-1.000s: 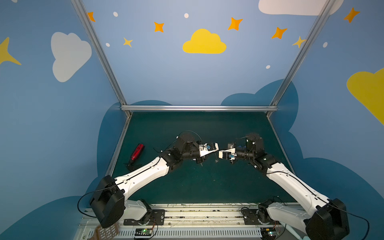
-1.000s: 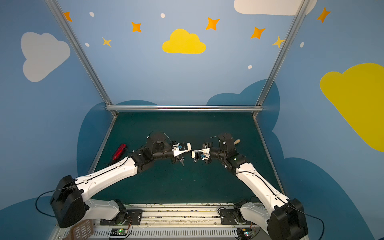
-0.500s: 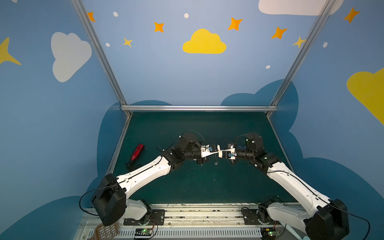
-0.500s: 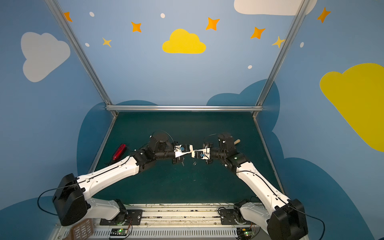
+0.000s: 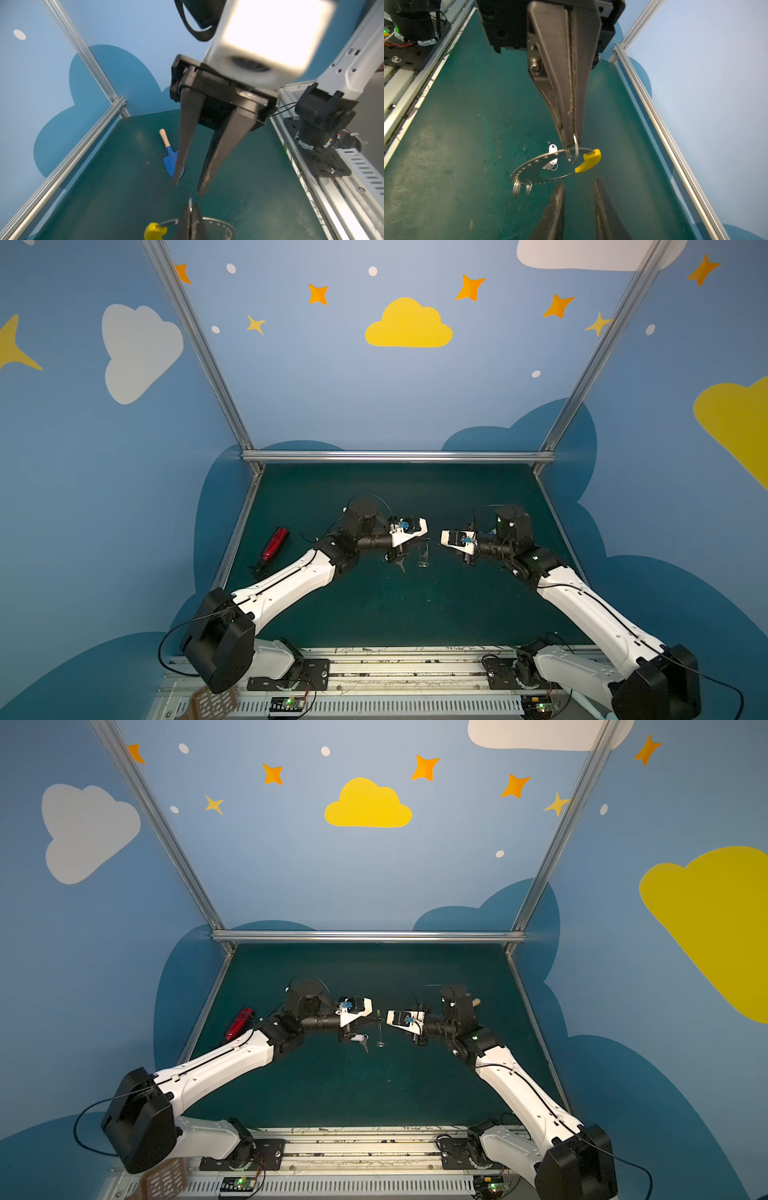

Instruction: Put the keys on the keyring

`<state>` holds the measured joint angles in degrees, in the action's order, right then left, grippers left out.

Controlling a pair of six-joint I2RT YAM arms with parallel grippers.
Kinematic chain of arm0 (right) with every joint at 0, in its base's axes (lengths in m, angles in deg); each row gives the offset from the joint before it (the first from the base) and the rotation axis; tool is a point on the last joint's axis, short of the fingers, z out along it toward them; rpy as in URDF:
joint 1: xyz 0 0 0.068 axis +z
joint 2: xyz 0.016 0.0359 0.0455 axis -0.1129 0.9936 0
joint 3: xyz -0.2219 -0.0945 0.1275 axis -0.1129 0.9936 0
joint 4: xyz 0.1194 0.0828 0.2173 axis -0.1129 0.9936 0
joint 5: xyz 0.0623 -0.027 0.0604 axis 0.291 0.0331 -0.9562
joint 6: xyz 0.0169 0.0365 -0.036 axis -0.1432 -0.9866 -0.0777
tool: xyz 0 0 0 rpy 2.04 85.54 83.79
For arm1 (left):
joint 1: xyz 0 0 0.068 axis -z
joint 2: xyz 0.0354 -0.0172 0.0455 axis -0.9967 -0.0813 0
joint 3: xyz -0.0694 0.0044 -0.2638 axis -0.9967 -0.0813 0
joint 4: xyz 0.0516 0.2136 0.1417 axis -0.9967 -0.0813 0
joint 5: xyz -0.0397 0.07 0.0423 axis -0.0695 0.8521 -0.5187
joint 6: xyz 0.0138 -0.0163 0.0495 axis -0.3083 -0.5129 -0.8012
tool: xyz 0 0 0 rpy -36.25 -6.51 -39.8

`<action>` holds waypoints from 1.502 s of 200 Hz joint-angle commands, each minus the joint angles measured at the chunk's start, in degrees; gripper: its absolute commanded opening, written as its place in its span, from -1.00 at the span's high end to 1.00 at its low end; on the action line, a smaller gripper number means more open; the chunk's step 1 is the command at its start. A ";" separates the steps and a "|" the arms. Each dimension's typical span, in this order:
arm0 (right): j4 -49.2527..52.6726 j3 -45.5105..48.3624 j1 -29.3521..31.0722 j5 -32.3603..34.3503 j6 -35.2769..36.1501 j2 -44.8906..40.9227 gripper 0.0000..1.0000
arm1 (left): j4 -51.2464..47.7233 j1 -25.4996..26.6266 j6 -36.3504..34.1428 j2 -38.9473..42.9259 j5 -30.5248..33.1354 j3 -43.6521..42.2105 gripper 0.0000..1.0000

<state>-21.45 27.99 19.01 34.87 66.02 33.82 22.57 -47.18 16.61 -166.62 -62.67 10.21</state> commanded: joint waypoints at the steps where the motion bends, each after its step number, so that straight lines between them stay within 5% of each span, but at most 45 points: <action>1: -1.20 -0.25 -0.62 -3.75 -4.99 0.03 0.45 | 4.10 -0.53 3.28 1.03 -5.71 -0.05 0.93; 117: -0.41 -2.61 -1.21 -13.89 -11.94 0.89 0.54 | 4.86 -1.06 4.34 0.94 -7.74 0.21 0.93; 234: 3.22 -5.55 -1.24 -16.21 -11.88 3.32 1.00 | 2.30 -0.85 2.22 1.64 -6.36 0.36 0.93; 265: 4.98 -5.75 -1.24 -11.44 -12.71 3.28 1.00 | -9.21 -0.22 -4.31 1.29 -0.95 4.52 0.24; 300: 12.12 -7.94 -1.25 -6.58 -9.95 3.81 1.00 | -17.49 -0.01 -10.83 2.11 4.83 7.79 0.12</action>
<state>-14.70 22.96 17.92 24.68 54.35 37.31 12.82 -47.38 11.63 -166.25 -62.78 15.89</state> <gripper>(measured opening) 0.054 0.449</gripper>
